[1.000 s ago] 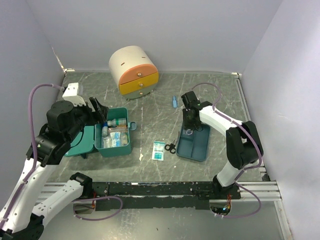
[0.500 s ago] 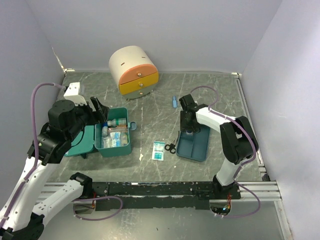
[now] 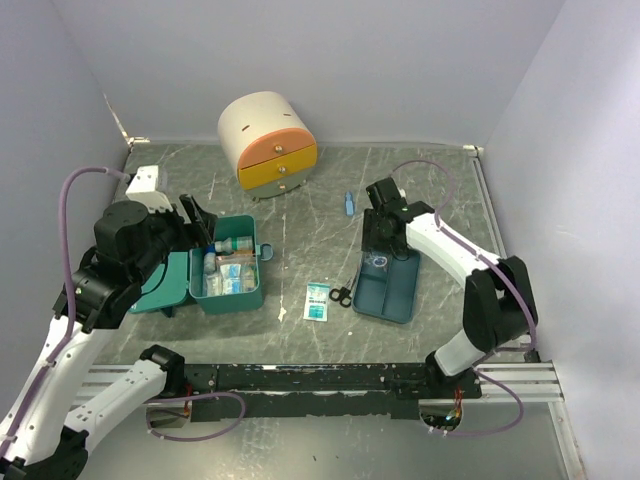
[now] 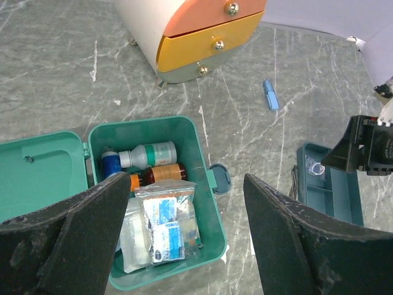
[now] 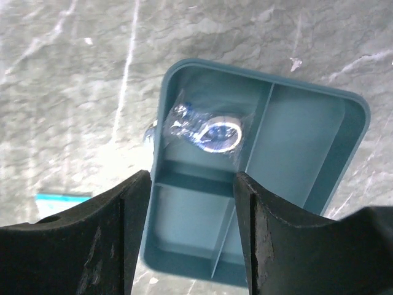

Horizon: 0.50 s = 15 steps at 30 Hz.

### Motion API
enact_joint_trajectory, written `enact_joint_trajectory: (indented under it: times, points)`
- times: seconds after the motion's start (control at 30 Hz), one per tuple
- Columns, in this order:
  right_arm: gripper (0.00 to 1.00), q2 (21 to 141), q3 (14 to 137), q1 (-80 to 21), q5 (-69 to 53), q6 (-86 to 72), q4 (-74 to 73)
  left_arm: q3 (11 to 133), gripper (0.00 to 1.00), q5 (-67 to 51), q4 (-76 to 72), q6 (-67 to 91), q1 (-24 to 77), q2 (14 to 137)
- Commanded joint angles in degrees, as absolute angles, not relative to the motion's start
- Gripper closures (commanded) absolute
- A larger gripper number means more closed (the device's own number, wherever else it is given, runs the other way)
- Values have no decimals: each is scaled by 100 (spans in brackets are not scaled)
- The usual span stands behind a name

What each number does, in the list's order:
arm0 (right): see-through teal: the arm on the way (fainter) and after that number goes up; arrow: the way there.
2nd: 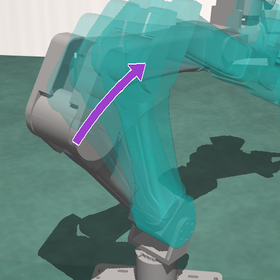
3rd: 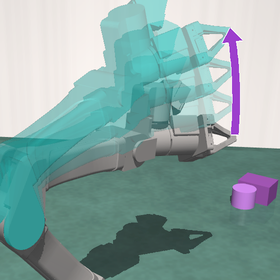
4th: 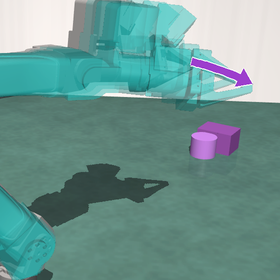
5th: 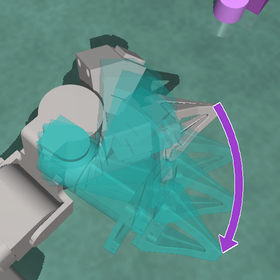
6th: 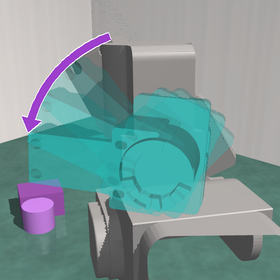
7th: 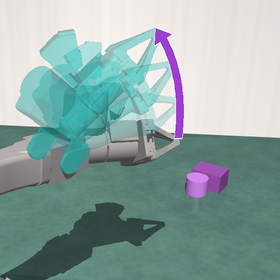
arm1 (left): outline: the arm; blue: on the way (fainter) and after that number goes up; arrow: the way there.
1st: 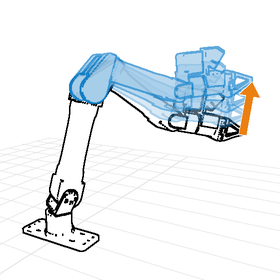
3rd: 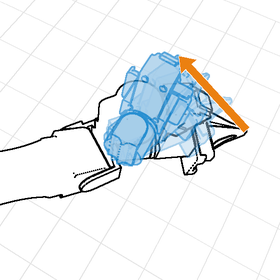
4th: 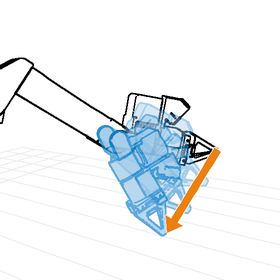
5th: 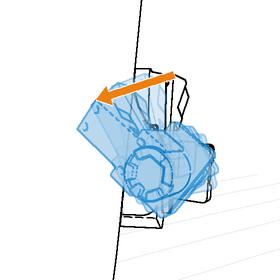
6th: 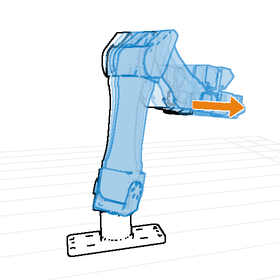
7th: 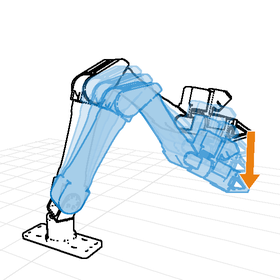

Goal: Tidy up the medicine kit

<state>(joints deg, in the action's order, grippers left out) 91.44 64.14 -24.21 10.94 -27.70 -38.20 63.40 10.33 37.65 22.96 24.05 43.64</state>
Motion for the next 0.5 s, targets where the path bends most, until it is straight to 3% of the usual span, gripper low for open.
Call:
enact_joint_trajectory:
  times: [0.0, 0.47]
  points:
    - [43, 8704, 6478, -2607, 742, -3113, -4032, 6494, 15, 1107, 3767, 2374, 2373, 4280]
    - [52, 8610, 6335, -4253, 780, -4316, -3620, 6157, 17, 1212, 3525, 2700, 2373, 3786]
